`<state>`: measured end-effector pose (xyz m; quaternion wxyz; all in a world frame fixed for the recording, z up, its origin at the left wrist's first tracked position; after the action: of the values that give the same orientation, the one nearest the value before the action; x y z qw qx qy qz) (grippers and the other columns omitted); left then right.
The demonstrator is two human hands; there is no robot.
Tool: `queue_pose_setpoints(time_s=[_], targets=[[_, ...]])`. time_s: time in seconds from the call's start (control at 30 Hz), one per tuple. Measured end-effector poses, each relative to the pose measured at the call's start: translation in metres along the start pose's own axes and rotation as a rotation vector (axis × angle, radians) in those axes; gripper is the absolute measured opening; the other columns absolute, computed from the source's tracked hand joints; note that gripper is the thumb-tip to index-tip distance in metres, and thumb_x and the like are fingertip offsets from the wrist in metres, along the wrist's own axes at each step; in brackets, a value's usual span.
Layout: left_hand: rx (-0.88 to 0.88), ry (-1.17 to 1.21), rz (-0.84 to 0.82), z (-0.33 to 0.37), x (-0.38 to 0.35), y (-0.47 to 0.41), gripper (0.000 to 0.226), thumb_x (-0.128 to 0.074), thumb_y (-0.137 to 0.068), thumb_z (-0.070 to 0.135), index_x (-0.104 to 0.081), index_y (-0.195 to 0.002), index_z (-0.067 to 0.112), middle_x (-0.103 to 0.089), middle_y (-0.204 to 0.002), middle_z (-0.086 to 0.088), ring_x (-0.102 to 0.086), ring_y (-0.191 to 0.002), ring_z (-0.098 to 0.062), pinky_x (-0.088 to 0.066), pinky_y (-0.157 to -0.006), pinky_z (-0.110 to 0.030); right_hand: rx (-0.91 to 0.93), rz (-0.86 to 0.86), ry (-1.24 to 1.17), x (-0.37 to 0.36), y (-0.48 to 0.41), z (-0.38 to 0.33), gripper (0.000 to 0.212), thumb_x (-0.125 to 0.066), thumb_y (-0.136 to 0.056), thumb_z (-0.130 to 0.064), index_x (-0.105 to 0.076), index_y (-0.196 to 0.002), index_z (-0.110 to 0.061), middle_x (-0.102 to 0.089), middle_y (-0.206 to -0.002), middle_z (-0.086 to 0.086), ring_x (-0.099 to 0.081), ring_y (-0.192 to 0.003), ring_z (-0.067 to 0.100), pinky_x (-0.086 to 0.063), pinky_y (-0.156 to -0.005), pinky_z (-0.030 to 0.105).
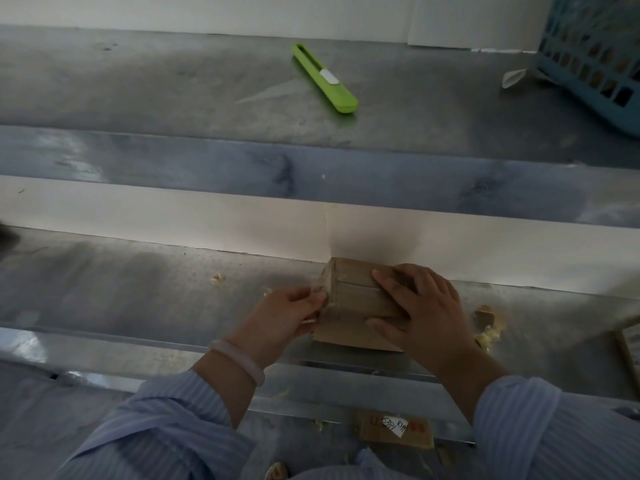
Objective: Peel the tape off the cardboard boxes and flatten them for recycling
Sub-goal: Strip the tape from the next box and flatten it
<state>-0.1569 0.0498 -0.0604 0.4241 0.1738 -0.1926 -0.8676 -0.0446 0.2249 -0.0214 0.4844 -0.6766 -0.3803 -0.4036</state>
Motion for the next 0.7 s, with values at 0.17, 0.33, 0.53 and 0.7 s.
queue_pose_setpoints(time_s=[0.17,0.33,0.53,0.7], targets=[[-0.169,-0.166,0.166,0.009,0.003,0.005,0.015,-0.064,-0.089,0.016,-0.074,-0.100,0.014,-0.073,-0.097,-0.014,-0.068,-0.096,-0.026,-0.057,-0.085,-0.033,0.002,0.034,-0.010,0.000,0.001,0.000,0.068,-0.056,-0.077,-0.070,-0.056,-0.133,-0.031,-0.052,-0.127,0.005,-0.050,-0.116,0.026,-0.041,-0.099,0.047],[-0.158,-0.136,0.215,0.010,0.003,0.001,0.013,-0.064,-0.089,0.015,-0.072,-0.079,0.013,-0.073,-0.085,-0.012,-0.069,-0.089,-0.026,-0.058,-0.081,-0.034,0.006,0.031,0.000,-0.001,0.004,-0.001,0.068,-0.051,-0.079,-0.071,-0.054,-0.134,-0.032,-0.051,-0.129,0.004,-0.048,-0.118,0.025,-0.039,-0.102,0.046],[-0.247,-0.338,0.249,0.024,0.006,0.002,0.018,-0.059,-0.093,0.013,-0.059,-0.075,0.015,-0.068,-0.076,-0.003,-0.068,-0.075,-0.018,-0.058,-0.071,-0.032,-0.003,0.028,-0.013,0.001,0.003,-0.003,0.069,-0.053,-0.077,-0.070,-0.057,-0.132,-0.031,-0.052,-0.128,0.005,-0.050,-0.117,0.026,-0.040,-0.101,0.047],[-0.244,-0.368,0.194,0.030,0.001,0.005,0.014,-0.052,-0.095,0.010,-0.055,-0.081,0.009,-0.065,-0.074,-0.003,-0.064,-0.068,-0.014,-0.058,-0.073,-0.032,-0.016,0.008,-0.007,0.001,0.003,-0.003,0.069,-0.054,-0.074,-0.071,-0.057,-0.132,-0.032,-0.051,-0.127,0.002,-0.049,-0.117,0.024,-0.040,-0.101,0.044]])
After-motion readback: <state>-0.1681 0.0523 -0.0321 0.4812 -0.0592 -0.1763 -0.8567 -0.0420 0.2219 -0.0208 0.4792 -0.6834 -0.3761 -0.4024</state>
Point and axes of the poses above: each hand's wrist, its own y-axis away from the middle knuckle, its own x-axis out of the back of the hand, z = x × y, the point moved 7 cm from there along -y, towards the middle knuckle
